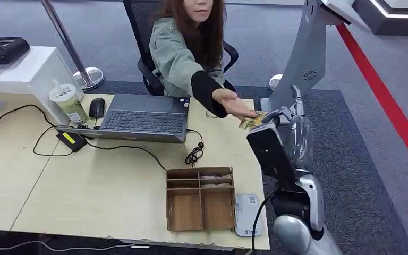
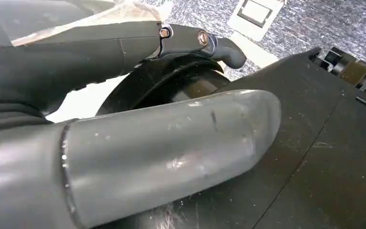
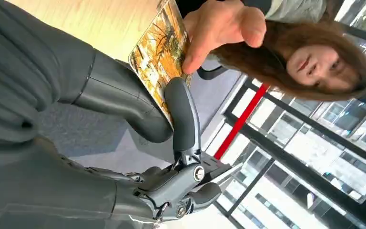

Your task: Pass the card to the sensor for recognition and then transmit it.

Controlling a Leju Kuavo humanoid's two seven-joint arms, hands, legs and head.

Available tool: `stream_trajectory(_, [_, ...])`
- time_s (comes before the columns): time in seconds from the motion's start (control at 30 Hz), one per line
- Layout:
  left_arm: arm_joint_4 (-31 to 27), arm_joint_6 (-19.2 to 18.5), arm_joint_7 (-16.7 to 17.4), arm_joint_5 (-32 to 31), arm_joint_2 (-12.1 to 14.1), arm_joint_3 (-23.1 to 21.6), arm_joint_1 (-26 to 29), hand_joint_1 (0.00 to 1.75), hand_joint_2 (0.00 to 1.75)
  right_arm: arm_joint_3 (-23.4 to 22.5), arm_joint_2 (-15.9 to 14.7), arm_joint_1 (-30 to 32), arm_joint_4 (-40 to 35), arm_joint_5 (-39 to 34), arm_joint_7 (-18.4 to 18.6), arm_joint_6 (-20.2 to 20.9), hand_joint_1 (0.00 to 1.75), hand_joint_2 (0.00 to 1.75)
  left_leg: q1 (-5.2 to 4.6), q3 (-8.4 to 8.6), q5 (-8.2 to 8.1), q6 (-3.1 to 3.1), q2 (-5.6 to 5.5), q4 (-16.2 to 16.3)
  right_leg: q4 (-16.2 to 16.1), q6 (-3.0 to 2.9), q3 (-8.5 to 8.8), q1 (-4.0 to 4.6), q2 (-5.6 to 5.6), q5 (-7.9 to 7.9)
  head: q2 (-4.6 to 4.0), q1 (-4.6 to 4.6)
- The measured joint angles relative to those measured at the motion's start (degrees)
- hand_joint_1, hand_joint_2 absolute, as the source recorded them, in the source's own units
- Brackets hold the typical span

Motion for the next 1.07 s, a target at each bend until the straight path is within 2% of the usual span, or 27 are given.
stream_trajectory(0.23, [0.0,-0.2,-0.1,-0.5,0.0,-0.1,-0.1,0.0,0.0,-1.6,1.1,-1.8,6.2,-1.8,-1.3,-1.8,1.75,1.75,0.0,-0.02,0.0,0.0,-0.03,0.0,0.0,0.0,0.0,0.0,-0.01,0.0,0.0,0.0])
stream_trajectory(0.27, [0.0,-0.2,-0.1,-0.5,0.0,-0.1,-0.1,0.0,0.0,-1.8,1.2,-1.9,6.8,-1.9,-1.5,-1.9,1.15,1.75,0.0,-0.03,0.01,0.0,-0.04,0.0,0.0,0.0,0.0,0.0,-0.01,0.0,0.0,0.0])
stream_trajectory(0.3, [0.0,-0.2,-0.1,-0.6,0.0,-0.1,-0.1,0.0,0.0,-1.8,1.2,-1.9,7.3,-2.0,-1.6,-1.9,0.65,1.75,0.0,-0.05,0.01,0.0,-0.06,0.0,0.0,0.0,-0.01,0.0,-0.02,0.0,0.0,0.0])
stream_trajectory(0.33, [0.0,-0.2,-0.1,-0.6,0.0,-0.1,-0.1,0.0,0.0,-1.8,1.4,-1.9,7.9,-2.1,-1.9,-1.9,0.0,1.75,0.0,-0.07,0.01,0.0,-0.06,0.0,0.0,0.0,-0.03,0.0,-0.02,0.0,0.0,0.0])
stream_trajectory(0.67, [0.3,-0.2,-0.4,-0.2,0.0,-0.1,-0.1,0.0,0.0,-1.6,2.5,-0.7,11.9,-5.7,-7.1,-2.9,0.0,1.75,0.0,-0.08,0.0,0.0,-0.03,0.0,0.0,0.01,-0.1,0.0,-0.01,0.0,0.0,0.0])
stream_trajectory(0.87, [0.3,0.6,0.2,1.0,0.0,0.0,0.0,0.0,0.0,-0.3,2.6,3.4,6.8,-8.5,-9.3,-2.7,0.0,1.75,0.0,-0.07,0.0,0.0,-0.01,0.0,0.0,0.0,-0.12,0.01,0.0,0.0,0.0,0.0])
stream_trajectory(0.97, [0.3,1.5,0.5,2.1,-0.2,0.2,0.2,0.0,0.0,-0.1,2.1,7.7,2.3,-13.3,-12.8,-4.8,0.0,1.75,0.0,-0.08,-0.01,0.0,-0.02,0.0,0.0,0.0,-0.13,0.01,-0.01,-0.02,0.0,0.0])
stream_trajectory(1.07, [0.3,2.2,1.2,2.9,-0.4,0.4,0.3,0.0,0.0,-0.7,1.1,13.9,-2.2,-19.9,-19.2,-8.3,0.0,1.75,0.0,-0.08,-0.05,0.02,0.0,0.0,0.0,-0.02,-0.15,0.01,0.0,-0.05,0.0,0.0])
